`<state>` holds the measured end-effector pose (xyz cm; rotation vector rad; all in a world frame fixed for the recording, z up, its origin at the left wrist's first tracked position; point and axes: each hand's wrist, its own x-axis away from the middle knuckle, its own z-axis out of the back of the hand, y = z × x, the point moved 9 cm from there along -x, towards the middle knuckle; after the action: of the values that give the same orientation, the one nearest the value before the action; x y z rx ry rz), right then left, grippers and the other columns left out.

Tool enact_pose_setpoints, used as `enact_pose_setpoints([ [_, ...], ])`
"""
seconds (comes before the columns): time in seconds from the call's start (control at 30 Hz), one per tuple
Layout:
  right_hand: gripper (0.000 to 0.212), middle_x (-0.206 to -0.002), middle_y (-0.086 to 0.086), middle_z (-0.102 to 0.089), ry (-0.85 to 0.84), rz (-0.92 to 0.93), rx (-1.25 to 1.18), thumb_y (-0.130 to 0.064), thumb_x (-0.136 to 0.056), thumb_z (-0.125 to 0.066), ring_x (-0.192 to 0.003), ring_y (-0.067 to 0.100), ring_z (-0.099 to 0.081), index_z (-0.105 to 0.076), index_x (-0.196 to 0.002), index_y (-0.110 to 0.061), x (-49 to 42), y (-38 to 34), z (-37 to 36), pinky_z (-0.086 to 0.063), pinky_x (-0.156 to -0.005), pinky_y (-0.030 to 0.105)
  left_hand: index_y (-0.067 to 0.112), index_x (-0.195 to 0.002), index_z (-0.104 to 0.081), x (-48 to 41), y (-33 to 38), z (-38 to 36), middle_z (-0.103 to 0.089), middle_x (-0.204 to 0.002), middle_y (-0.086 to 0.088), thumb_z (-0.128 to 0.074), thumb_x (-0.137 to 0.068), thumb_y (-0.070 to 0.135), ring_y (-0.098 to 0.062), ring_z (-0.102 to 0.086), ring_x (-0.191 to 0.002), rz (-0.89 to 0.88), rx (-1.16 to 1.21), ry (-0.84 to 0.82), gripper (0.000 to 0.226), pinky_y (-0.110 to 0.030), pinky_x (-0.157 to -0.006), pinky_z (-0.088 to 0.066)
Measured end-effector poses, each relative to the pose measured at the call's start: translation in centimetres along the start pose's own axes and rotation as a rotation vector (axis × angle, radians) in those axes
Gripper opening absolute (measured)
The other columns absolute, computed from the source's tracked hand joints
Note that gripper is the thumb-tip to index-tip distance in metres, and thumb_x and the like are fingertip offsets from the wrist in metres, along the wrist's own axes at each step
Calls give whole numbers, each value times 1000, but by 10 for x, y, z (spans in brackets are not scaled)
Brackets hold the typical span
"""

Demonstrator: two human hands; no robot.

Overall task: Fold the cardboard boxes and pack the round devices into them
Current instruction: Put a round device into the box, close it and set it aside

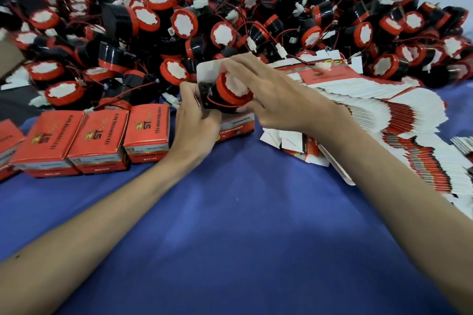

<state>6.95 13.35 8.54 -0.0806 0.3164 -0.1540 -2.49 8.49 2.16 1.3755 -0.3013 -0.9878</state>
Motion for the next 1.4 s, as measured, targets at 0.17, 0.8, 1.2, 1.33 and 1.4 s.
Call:
enact_pose_setpoints([
  [0.17,66,-139,13,-39,-51,-72,107,5,-80,-59,-105,37,-55,-36,-141,-7,12,13,-7,-48,-82,48,19,-82,-24,4,5,-7,-30,-88,-10,-44,-70,7,-21,-31,-78,13,194,-89,26,-43,-67,-32],
  [0.8,57,-159,-11,-18,-260,-126,367,-26,-99,-47,-144,13,-23,-26,-151,-27,11,13,-26,-15,-115,50,23,-83,-23,1,4,-16,-31,-71,3,-53,-91,2,-8,-30,-62,-44,70,-130,38,-28,-56,-30],
  [1.2,33,-117,-9,-65,-52,-194,433,-28,-102,-38,-122,14,-46,-63,-123,-26,27,14,-11,-33,-97,34,27,-84,-22,2,5,-17,-29,-83,6,-54,-88,0,-5,-30,-70,-85,-4,-108,42,-36,-63,-33],
  [1.33,28,-110,-2,-64,152,-228,444,-32,-97,-50,-116,25,-51,-71,-109,-17,45,12,-7,-34,-97,41,29,-85,-22,3,2,-18,-35,-87,-1,-57,-85,6,-16,-38,-77,-49,-1,-127,42,-43,-65,-38],
  [1.4,28,-104,-2,-67,234,-235,447,-29,-96,-50,-115,29,-55,-73,-101,-15,51,8,-10,-35,-97,44,29,-86,-22,5,4,-21,-39,-94,-11,-59,-79,15,-27,-42,-85,-39,10,-172,41,-47,-70,-42],
])
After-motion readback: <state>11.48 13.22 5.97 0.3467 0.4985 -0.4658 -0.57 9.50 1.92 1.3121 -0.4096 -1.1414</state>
